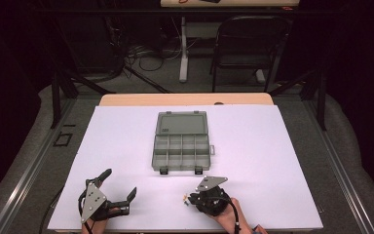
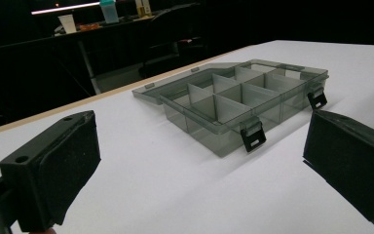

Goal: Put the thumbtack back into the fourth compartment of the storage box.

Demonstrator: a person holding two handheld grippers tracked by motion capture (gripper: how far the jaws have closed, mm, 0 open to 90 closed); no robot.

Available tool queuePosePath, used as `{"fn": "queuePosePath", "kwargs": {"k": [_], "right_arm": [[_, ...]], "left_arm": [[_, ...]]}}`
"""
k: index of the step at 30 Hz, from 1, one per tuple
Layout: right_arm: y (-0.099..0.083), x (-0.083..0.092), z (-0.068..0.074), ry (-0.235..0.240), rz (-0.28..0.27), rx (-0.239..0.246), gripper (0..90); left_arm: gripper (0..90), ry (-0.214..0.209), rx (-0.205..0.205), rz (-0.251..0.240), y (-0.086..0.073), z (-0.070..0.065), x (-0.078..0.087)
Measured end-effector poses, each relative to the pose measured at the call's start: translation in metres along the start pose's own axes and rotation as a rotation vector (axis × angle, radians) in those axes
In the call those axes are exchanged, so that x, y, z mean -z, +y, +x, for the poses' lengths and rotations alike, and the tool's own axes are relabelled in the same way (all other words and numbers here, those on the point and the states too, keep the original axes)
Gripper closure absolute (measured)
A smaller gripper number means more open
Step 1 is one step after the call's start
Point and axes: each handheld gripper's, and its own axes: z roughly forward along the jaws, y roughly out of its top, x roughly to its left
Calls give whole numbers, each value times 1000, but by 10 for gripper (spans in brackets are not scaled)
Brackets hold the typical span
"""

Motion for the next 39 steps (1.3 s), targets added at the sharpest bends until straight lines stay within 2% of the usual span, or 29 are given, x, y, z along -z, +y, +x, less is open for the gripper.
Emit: {"fn": "queuePosePath", "kwargs": {"k": [8, 17, 39], "right_arm": [[2, 6, -3, -13, -33, -5, 823], [5, 10, -7, -31, -45, -1, 823], [24, 35, -27, -116, -142, 7, 823]], "left_arm": [[0, 1, 2, -1, 0, 0, 1], [0, 4, 3, 1, 0, 1, 1], [1, 3, 0, 8, -1, 0, 0]]}}
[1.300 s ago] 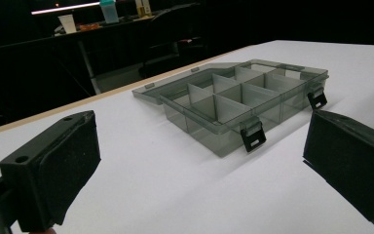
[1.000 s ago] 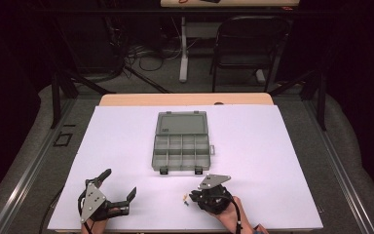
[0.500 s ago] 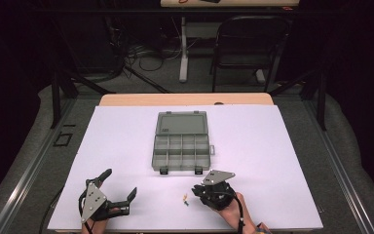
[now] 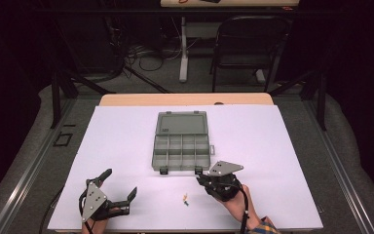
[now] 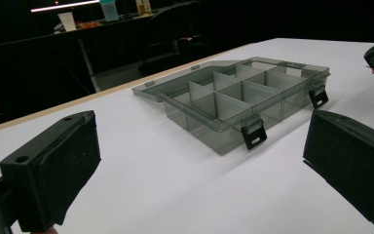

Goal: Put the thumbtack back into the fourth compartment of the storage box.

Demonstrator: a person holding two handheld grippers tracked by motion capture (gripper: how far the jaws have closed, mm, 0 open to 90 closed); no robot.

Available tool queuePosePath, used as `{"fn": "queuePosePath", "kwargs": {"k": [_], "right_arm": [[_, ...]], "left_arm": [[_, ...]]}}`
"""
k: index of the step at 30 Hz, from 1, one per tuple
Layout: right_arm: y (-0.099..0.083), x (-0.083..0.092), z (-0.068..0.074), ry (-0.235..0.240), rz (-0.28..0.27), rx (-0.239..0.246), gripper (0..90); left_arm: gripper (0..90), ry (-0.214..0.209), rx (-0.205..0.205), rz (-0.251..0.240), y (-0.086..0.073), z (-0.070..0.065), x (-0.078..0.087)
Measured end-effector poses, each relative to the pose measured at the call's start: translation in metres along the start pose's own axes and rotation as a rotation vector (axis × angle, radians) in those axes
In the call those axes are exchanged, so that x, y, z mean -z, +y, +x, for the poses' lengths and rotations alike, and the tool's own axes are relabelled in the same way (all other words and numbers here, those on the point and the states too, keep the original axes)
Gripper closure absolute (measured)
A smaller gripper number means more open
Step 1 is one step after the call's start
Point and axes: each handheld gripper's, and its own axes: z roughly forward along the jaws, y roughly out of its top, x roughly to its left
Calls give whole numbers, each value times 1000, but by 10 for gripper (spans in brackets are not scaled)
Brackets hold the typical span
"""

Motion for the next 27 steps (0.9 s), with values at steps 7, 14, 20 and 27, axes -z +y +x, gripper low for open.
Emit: {"fn": "queuePosePath", "kwargs": {"k": [7, 14, 20, 27], "right_arm": [[9, 2, -5, -19, -25, 13, 823], [20, 3, -15, -43, -49, 15, 823], [28, 3, -25, -64, -69, 9, 823], [36, 0, -36, -82, -80, 4, 823]], "left_arm": [[1, -2, 1, -1, 0, -1, 0], [1, 1, 5, -1, -1, 0, 0], [1, -2, 1, -1, 0, 0, -1], [1, -1, 1, 2, -1, 0, -1]]}}
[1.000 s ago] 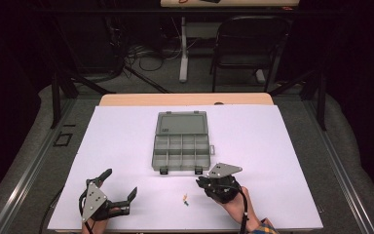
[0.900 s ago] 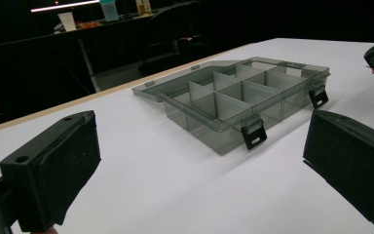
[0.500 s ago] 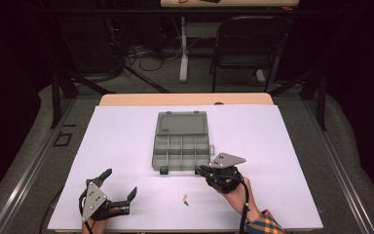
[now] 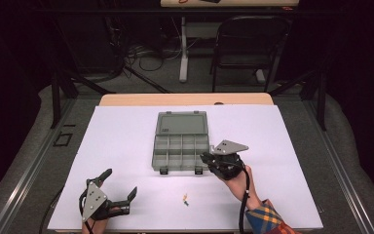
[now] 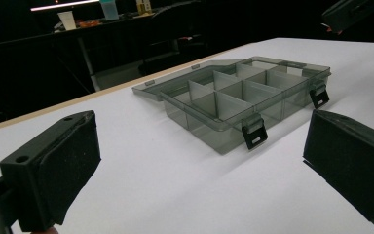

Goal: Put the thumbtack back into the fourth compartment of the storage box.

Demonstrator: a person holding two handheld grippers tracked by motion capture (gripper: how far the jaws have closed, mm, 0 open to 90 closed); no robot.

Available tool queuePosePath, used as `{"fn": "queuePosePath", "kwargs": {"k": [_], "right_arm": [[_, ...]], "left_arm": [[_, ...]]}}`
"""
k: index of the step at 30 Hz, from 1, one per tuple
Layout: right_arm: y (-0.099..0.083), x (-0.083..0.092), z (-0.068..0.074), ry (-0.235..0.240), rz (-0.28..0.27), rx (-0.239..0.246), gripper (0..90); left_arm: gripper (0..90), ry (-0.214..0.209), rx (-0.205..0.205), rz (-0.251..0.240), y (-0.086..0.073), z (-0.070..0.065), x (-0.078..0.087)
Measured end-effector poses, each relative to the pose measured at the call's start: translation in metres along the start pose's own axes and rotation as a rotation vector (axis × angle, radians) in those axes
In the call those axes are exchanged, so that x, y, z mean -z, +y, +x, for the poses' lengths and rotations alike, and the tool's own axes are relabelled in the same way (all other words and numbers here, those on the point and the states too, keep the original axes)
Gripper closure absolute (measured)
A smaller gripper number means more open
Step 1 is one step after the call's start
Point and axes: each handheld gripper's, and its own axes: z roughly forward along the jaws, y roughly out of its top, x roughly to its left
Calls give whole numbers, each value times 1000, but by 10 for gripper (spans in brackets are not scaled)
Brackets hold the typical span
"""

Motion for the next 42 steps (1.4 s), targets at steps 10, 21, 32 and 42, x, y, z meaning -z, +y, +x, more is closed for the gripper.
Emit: {"fn": "queuePosePath", "kwargs": {"k": [10, 21, 32, 42], "right_arm": [[9, -10, -18, -25, -8, -25, 823], [14, -32, -34, -51, 17, -33, 822], [13, -62, -48, -79, 59, -50, 817], [7, -72, -56, -82, 78, -88, 693]], "left_arm": [[1, 0, 2, 2, 0, 0, -1], [1, 3, 3, 3, -1, 0, 0], [1, 9, 3, 6, -1, 0, 1], [1, 6, 1, 9, 0, -1, 1]]}}
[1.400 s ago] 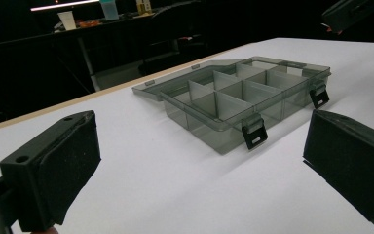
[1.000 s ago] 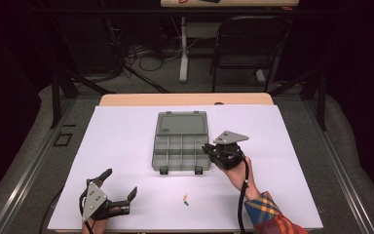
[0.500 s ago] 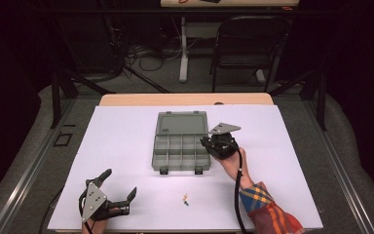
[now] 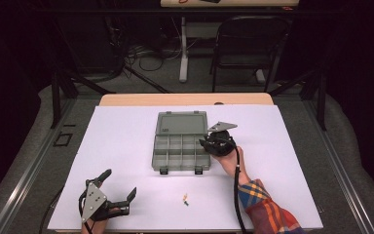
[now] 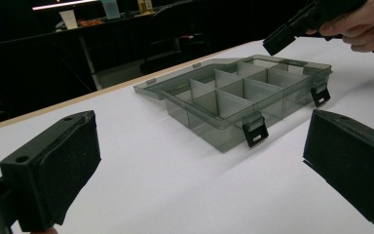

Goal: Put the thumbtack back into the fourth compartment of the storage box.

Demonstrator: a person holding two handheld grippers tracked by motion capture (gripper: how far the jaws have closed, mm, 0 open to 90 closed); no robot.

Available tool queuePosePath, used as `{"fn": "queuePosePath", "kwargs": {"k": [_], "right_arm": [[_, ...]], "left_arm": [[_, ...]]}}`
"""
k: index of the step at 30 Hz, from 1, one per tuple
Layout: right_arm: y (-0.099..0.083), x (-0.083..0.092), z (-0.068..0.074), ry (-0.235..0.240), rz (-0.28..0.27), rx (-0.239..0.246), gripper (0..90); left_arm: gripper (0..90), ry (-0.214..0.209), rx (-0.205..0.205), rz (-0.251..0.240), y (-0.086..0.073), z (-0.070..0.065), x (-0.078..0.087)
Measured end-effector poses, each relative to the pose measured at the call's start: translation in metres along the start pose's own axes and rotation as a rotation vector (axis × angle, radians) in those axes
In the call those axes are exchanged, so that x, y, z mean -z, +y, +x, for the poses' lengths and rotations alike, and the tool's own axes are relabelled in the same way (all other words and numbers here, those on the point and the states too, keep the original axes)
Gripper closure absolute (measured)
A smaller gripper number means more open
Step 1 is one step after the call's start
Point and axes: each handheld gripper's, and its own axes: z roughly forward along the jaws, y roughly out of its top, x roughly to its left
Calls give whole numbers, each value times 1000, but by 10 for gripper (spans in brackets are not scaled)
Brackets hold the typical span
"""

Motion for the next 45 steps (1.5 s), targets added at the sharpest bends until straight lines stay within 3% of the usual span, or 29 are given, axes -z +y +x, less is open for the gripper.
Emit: {"fn": "queuePosePath", "kwargs": {"k": [2, 5, 6, 7, 16, 25, 45], "right_arm": [[1, 3, 0, -7, -17, -1, 646], [3, 8, 1, 7, -21, 7, 460], [3, 8, 1, 7, -21, 7, 460], [3, 12, 4, 11, -19, 7, 376], [-2, 41, 14, 64, -42, 37, 143], [-10, 59, 33, 107, -57, 71, 62], [-40, 88, 56, 138, -65, 74, 0]], "left_arm": [[1, 2, 1, -1, 0, 0, 0], [1, 1, 1, -3, 0, 1, 2], [1, 1, 1, -3, 0, 1, 2], [1, 3, -2, -3, 1, 0, 2], [1, 6, 2, 6, 0, 1, 2], [1, 1, -2, 12, 0, 0, 1], [1, -1, -4, -1, 2, -1, 2]]}}
